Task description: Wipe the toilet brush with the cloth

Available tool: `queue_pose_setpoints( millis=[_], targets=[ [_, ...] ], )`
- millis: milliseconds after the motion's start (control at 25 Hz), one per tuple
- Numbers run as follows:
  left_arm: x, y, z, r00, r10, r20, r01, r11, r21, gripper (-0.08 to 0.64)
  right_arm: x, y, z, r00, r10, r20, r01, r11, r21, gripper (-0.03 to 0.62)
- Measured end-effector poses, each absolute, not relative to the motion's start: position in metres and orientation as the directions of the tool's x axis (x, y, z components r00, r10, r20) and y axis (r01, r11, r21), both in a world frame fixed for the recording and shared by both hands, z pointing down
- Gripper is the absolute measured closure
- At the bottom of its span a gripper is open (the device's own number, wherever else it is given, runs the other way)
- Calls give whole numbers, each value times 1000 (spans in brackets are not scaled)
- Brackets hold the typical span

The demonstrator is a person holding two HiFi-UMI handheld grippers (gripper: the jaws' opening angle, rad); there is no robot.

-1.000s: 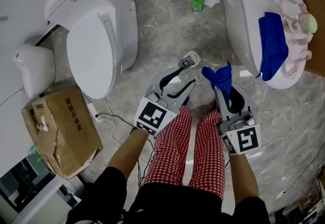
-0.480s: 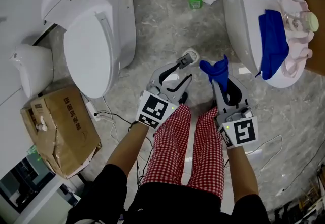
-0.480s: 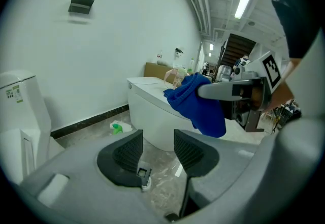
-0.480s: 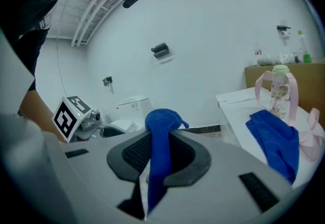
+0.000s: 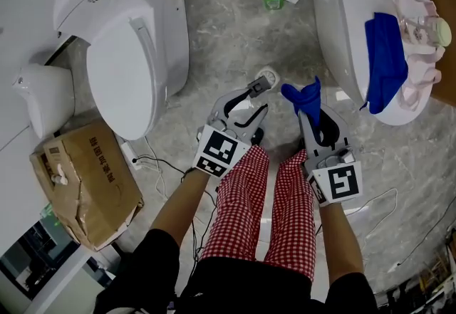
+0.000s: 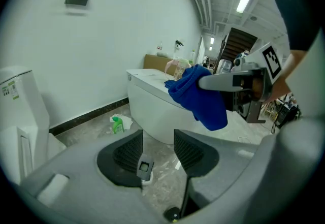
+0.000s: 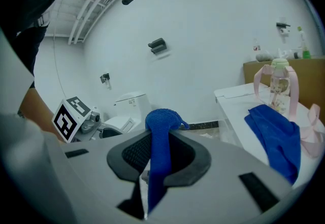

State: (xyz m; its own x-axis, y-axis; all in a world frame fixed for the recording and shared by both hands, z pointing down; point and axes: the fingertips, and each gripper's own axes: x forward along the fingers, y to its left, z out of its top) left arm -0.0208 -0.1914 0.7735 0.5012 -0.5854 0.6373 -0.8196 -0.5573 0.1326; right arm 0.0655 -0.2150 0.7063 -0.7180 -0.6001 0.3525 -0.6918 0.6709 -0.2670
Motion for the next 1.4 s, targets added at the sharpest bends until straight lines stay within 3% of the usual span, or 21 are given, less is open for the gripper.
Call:
queue_pose_setpoints(
  millis=[1400],
  targets=[
    [-30, -203, 865, 449, -441, 778, -789, -603, 113, 382, 66, -244, 735, -709, -578, 404, -699, 653, -292, 528]
  ],
)
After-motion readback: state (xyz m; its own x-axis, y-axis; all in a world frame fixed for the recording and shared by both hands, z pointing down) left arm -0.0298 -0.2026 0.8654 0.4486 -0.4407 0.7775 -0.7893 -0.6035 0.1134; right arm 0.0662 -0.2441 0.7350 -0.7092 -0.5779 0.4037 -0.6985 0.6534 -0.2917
